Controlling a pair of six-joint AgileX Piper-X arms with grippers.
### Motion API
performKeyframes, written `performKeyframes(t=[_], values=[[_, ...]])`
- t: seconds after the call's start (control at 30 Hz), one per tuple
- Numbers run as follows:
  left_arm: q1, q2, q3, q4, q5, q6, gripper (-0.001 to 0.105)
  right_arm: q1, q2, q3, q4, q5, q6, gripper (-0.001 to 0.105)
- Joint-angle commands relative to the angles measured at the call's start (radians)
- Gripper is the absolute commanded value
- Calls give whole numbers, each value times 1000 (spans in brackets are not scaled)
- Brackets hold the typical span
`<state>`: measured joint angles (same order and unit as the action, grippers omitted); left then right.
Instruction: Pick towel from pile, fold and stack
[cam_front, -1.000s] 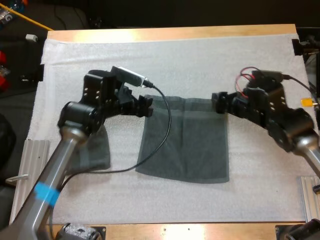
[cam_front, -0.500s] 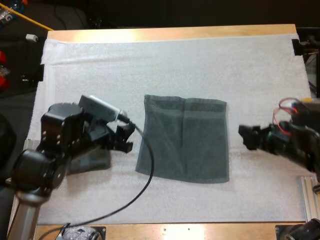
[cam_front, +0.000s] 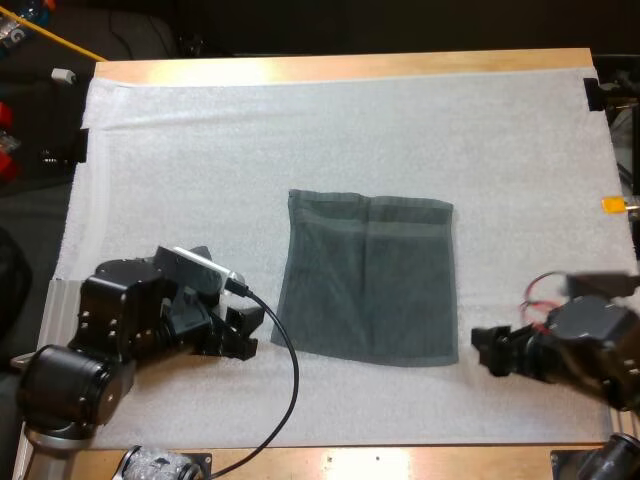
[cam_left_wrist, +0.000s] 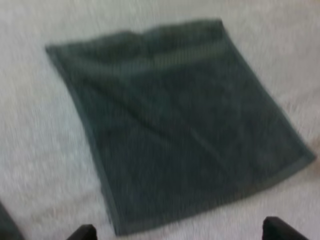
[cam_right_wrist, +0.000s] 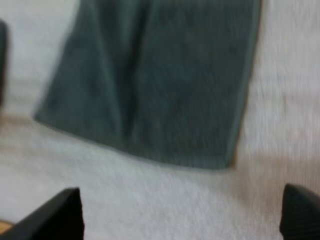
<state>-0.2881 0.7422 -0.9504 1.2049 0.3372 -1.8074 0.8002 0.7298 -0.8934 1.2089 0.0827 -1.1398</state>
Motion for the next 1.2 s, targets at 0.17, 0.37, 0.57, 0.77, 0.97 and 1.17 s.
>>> performKeyframes(t=[0.17,0.37,0.57,0.77,0.97,1.17], values=[[1,-5,108,-38,17,-15,62,42,15,224,-244,-13,162,56],[1,-5,192,-62,18,-15,62,41,58,408,-416,-12,293,45],[1,-5,214,-65,18,-11,62,41,116,514,-569,-12,404,45],[1,-5,214,-65,27,-8,62,41,198,569,-700,-12,500,45],[1,-5,214,-65,44,-8,62,41,285,575,-780,12,533,45],[1,-5,214,-65,44,-6,62,41,368,575,-858,30,606,32]])
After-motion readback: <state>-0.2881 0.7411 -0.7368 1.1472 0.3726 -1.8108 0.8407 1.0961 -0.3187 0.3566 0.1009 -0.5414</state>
